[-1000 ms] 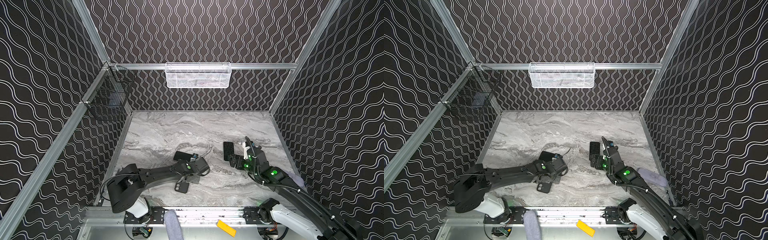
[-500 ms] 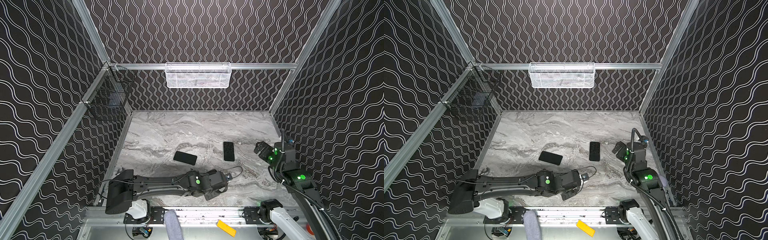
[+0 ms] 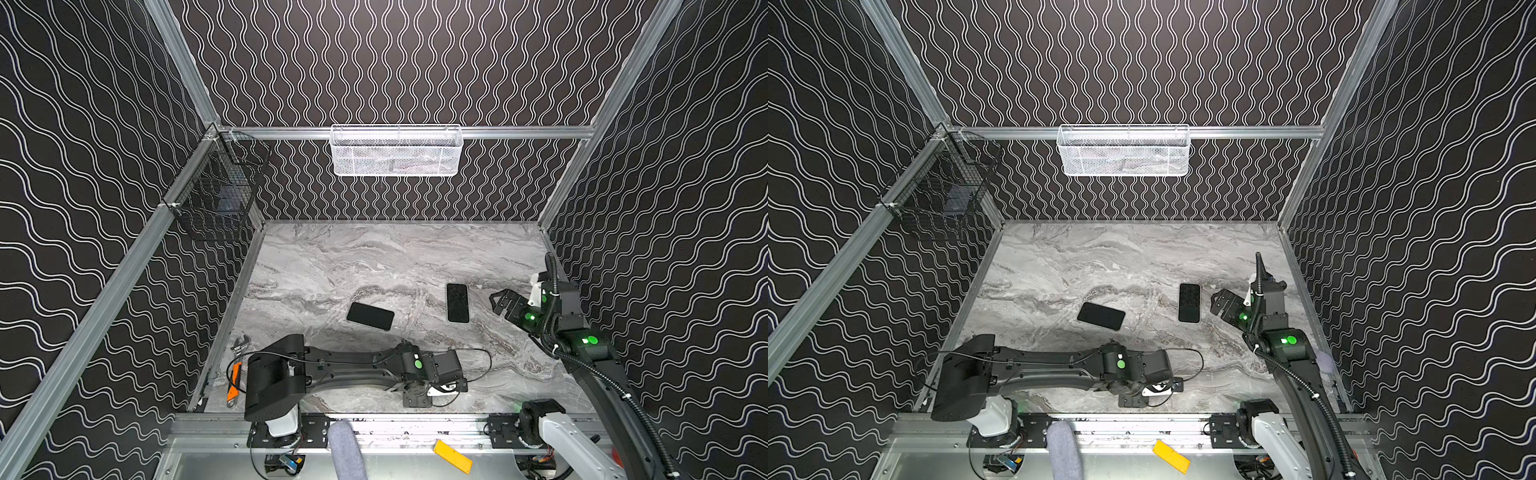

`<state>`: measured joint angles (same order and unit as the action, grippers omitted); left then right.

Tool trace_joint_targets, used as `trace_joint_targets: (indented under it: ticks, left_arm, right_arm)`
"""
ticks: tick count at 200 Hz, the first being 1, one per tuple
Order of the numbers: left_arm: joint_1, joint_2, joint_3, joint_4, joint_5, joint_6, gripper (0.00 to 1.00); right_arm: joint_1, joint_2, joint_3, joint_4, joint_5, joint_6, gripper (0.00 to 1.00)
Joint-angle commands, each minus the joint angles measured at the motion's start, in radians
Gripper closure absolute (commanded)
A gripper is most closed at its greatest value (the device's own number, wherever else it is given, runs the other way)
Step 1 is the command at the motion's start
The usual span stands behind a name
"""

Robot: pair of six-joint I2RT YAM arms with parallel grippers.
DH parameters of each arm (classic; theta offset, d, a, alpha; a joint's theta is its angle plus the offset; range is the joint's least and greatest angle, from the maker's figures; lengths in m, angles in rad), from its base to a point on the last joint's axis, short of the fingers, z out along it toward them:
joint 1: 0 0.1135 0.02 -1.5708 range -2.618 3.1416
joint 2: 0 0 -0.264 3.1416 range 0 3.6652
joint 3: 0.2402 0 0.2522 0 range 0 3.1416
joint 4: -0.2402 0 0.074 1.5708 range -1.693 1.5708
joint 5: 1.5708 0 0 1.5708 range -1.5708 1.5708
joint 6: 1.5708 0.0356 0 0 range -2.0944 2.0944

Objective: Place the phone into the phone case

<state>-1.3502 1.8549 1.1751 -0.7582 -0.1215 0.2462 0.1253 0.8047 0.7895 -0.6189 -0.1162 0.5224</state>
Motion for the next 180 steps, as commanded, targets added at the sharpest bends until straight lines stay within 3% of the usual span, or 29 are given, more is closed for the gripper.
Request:
trace_joint_targets:
  ticks: [1, 149, 180]
  left_arm:
    - [0.019, 0.001, -0.013, 0.047, 0.011, 0.05, 1.0]
    - [0.138, 0.005, -0.12, 0.244, 0.077, 0.077, 1.0]
    - [0.157, -0.008, -0.112, 0.243, 0.049, 0.066, 0.62]
  right_arm:
    - [-0.001, -0.003, 0.001, 0.028, -0.052, -0.013, 0.01]
    - [0.0, 0.022, 0.024, 0.001, -0.054, -0.008, 0.0]
    - [0.0, 0.021, 0.032, -0.004, -0.064, -0.016, 0.01]
